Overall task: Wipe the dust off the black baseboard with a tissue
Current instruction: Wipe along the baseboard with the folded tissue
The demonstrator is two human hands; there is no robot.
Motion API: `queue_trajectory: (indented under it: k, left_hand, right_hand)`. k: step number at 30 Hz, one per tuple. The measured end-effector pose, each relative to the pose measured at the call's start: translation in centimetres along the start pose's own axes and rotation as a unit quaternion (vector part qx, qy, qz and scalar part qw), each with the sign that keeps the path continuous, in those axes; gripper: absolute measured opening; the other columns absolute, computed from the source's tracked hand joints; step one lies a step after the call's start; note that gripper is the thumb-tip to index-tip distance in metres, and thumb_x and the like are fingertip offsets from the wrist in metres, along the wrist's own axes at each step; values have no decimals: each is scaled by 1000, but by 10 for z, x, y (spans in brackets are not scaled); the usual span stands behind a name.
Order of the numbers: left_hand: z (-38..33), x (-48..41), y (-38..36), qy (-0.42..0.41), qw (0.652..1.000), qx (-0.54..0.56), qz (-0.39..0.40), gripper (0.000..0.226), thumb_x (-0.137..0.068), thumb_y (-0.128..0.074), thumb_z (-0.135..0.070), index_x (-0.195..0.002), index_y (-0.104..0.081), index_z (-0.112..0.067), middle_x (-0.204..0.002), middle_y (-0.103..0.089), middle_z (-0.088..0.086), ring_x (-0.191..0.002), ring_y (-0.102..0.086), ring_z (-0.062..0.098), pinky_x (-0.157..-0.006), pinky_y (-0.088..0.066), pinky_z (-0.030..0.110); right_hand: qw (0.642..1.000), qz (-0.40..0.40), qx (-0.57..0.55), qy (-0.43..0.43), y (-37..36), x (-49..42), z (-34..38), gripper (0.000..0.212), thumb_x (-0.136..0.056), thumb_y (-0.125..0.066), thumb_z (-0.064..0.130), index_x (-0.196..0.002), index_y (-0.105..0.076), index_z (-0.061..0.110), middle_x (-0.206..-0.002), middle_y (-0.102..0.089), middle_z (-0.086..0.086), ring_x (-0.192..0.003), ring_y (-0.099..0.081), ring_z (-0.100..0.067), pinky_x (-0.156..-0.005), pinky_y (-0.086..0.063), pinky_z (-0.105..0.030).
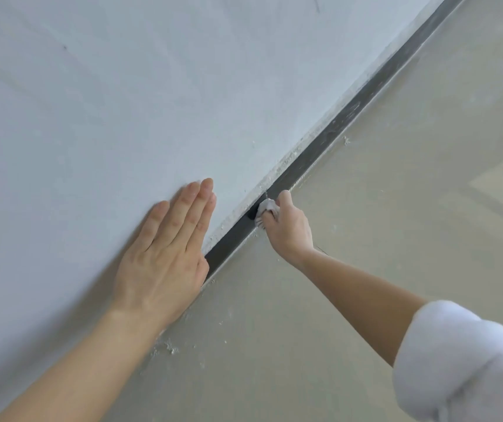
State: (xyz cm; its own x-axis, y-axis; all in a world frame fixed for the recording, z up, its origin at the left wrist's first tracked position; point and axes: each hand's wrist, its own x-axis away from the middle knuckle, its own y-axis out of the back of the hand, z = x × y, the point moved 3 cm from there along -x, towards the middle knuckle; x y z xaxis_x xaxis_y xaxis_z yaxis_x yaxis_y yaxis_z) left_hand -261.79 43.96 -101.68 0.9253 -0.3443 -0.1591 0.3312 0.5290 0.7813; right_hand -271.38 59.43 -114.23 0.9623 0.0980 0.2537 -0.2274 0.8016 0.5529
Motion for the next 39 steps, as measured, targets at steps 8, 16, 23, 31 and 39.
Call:
queue_trajectory:
  k: [8, 16, 23, 31, 39]
  left_hand:
    - [-8, -47, 3, -49, 998, -18, 35, 71, -86, -29, -19, -153, -13, -4, -161, -3, 9, -148, 1, 21, -119, 15, 38]
    - [-11, -48, -11, -20, 999, 9, -34, 67, -88, -31, -21, -151, -22, 0, -160, -15, 8, -147, -10, 18, -121, 2, 34]
    - [-14, -49, -14, -9, 998, 38, -43, 69, -85, -31, -17, -151, -21, -1, -160, -12, 7, -147, -4, 18, -121, 9, 34]
    - [-16, -47, -20, -26, 998, 45, -37, 66, -88, -15, -16, -152, -11, -1, -161, -5, 8, -148, -4, 19, -121, 8, 34]
    - [-33, -102, -3, -18, 997, 67, -16, 66, -90, -16, -24, -151, -6, -1, -160, -1, 11, -148, 4, 22, -121, 7, 35]
  right_hand:
    - [989, 29, -17, -142, 28, 12, 13, 13, -89, -42, 23, -83, -39, 13, -65, -51, -1, -62, -49, -25, -49, -31, -31]
    - [991, -40, -81, -102, 33, -12, 11, 5, -91, -42, 11, -86, -41, 9, -64, -47, 2, -55, -40, -13, -47, -29, -28]
    - [990, -55, 12, -128, 108, -18, 11, 13, -88, -46, 20, -80, -43, 10, -68, -49, -2, -60, -44, -20, -51, -34, -29]
    - [993, 31, 111, 2, 162, 0, 71, 18, -86, -49, 25, -79, -43, 10, -69, -51, -3, -58, -42, -18, -50, -35, -29]
    - [979, 107, 160, 68, 218, -39, 69, 19, -87, -50, 25, -81, -44, 8, -68, -48, -3, -55, -38, -18, -49, -31, -28]
